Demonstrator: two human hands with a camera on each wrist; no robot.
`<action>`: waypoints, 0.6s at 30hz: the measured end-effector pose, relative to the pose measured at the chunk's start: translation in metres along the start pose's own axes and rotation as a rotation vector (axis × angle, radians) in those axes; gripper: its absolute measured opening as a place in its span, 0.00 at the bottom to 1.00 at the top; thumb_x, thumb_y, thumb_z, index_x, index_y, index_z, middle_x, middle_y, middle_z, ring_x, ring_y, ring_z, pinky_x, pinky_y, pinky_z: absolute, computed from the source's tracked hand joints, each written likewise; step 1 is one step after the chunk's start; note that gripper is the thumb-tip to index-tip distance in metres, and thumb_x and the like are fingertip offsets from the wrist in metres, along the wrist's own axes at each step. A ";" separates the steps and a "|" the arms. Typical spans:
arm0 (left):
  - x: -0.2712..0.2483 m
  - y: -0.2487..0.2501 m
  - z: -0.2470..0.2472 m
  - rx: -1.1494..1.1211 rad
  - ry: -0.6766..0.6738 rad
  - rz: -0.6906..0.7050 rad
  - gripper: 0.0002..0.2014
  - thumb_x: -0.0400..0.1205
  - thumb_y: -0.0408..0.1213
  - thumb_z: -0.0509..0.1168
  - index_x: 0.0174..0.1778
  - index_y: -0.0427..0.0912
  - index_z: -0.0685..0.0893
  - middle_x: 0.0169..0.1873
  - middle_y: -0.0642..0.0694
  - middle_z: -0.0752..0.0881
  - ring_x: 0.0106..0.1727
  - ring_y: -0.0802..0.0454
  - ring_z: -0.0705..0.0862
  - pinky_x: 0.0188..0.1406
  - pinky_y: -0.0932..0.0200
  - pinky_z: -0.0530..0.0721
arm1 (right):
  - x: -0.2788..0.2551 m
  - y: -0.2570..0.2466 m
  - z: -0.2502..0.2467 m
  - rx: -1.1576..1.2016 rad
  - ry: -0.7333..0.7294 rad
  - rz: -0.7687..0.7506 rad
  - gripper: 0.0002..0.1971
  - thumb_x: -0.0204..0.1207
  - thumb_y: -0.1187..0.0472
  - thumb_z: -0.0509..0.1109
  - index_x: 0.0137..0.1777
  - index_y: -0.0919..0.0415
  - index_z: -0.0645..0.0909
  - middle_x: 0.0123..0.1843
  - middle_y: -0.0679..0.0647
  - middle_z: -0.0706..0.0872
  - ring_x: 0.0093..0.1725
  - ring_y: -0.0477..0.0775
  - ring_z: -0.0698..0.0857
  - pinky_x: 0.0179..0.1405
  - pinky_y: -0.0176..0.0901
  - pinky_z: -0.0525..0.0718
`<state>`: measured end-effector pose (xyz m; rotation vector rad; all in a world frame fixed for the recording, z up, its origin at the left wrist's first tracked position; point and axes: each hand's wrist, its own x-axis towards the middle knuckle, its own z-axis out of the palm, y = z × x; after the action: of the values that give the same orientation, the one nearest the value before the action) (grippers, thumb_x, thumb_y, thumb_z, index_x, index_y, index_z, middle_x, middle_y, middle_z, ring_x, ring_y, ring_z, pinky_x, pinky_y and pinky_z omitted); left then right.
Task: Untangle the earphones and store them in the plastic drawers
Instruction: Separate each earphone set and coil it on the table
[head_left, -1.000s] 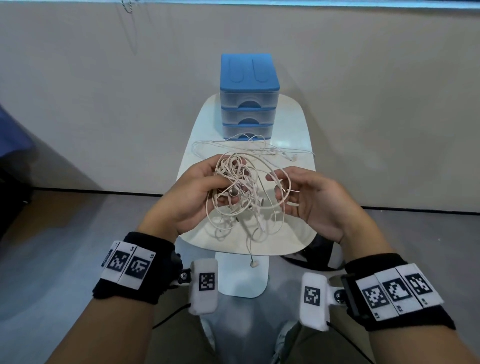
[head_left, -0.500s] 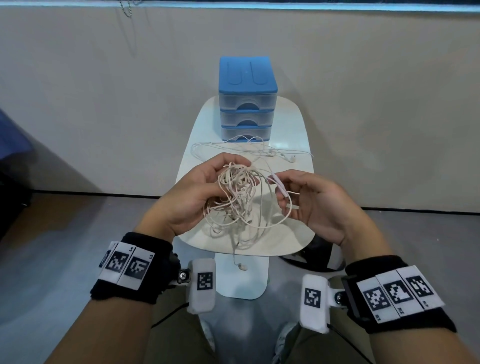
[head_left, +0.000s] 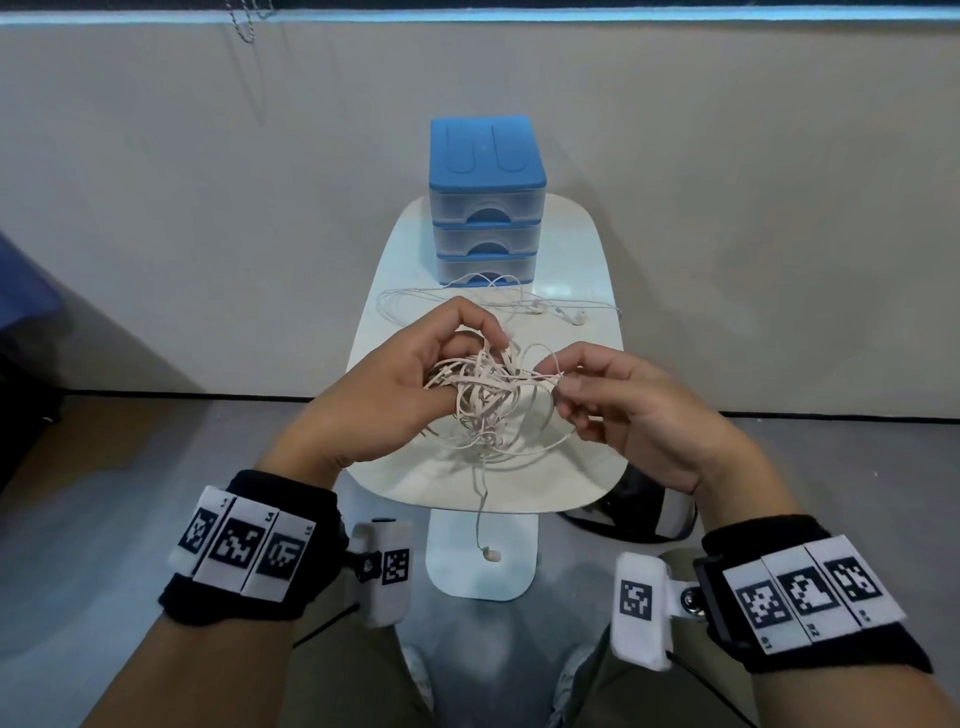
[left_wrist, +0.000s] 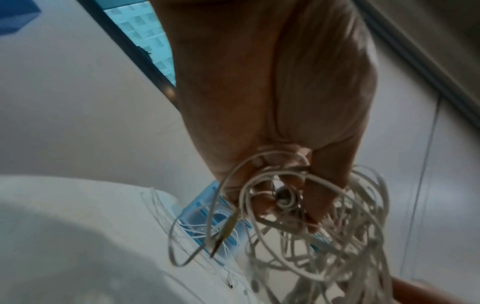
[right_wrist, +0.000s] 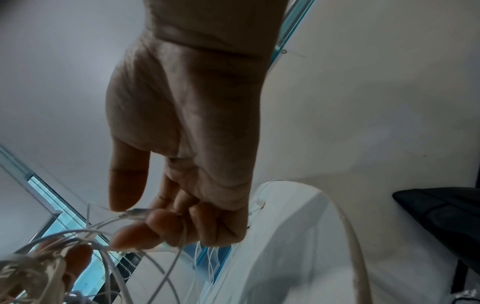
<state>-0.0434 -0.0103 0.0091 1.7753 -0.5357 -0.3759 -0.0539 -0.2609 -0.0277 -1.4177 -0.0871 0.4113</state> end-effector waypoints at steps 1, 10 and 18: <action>0.000 0.001 0.000 0.029 0.001 0.008 0.25 0.79 0.08 0.61 0.63 0.40 0.77 0.50 0.47 0.87 0.47 0.53 0.84 0.50 0.62 0.81 | -0.001 0.000 0.000 -0.022 0.021 -0.020 0.09 0.82 0.68 0.71 0.56 0.56 0.89 0.38 0.55 0.82 0.35 0.49 0.78 0.41 0.43 0.71; 0.003 -0.002 0.002 0.152 -0.016 0.029 0.28 0.77 0.08 0.55 0.61 0.44 0.78 0.53 0.54 0.89 0.50 0.44 0.86 0.49 0.55 0.78 | -0.002 -0.018 0.010 -0.288 0.172 -0.301 0.19 0.67 0.66 0.72 0.56 0.48 0.85 0.58 0.47 0.89 0.58 0.50 0.85 0.62 0.45 0.81; 0.002 0.003 0.004 0.147 0.020 0.062 0.25 0.78 0.10 0.57 0.59 0.45 0.78 0.53 0.46 0.91 0.55 0.41 0.87 0.52 0.52 0.83 | 0.008 -0.032 0.021 -0.499 0.167 -0.396 0.01 0.73 0.66 0.77 0.43 0.60 0.88 0.41 0.57 0.91 0.42 0.52 0.87 0.47 0.54 0.85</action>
<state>-0.0438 -0.0151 0.0110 1.8968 -0.6163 -0.2813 -0.0456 -0.2419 0.0052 -1.8695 -0.3473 -0.0684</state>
